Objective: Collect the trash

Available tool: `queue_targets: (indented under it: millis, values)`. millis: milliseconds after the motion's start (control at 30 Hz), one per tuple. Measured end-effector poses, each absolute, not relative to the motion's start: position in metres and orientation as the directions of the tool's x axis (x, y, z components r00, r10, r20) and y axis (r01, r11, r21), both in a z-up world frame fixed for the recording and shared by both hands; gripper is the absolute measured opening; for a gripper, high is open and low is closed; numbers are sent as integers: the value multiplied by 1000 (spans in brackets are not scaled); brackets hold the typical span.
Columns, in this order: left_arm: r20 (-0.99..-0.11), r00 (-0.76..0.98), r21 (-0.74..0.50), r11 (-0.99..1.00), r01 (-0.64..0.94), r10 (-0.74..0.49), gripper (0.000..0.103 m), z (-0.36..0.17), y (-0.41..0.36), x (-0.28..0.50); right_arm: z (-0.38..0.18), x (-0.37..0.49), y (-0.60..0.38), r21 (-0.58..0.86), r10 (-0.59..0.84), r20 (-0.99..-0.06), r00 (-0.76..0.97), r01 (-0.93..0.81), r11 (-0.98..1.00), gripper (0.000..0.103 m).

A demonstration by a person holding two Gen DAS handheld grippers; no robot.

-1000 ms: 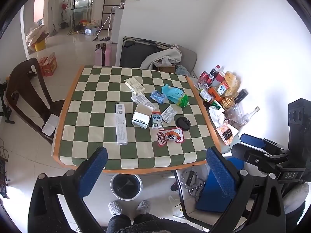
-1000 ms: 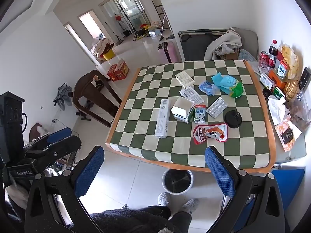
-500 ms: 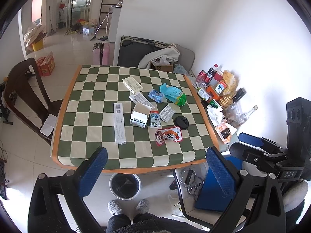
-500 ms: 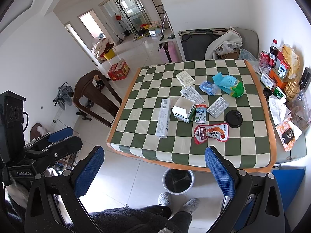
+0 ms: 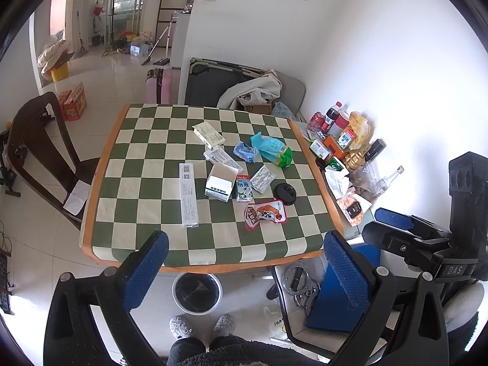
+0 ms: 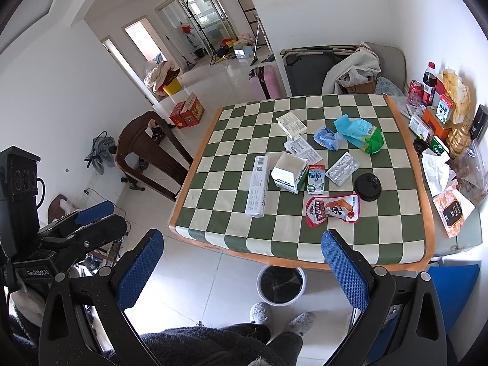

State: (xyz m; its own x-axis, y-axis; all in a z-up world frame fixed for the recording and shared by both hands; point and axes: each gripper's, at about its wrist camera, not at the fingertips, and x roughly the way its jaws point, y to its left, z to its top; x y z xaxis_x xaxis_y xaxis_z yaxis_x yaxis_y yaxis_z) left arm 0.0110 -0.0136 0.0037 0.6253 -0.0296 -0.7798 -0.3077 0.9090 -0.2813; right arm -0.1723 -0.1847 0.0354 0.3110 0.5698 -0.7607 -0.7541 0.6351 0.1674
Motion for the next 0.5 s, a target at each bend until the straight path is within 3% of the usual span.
queue_targets:
  millis: [500]
  values:
    - [-778,628,-283,908,-308,-29,103,5,-2,2,34,-173,-182,168,571,-760,310,-756,633,103]
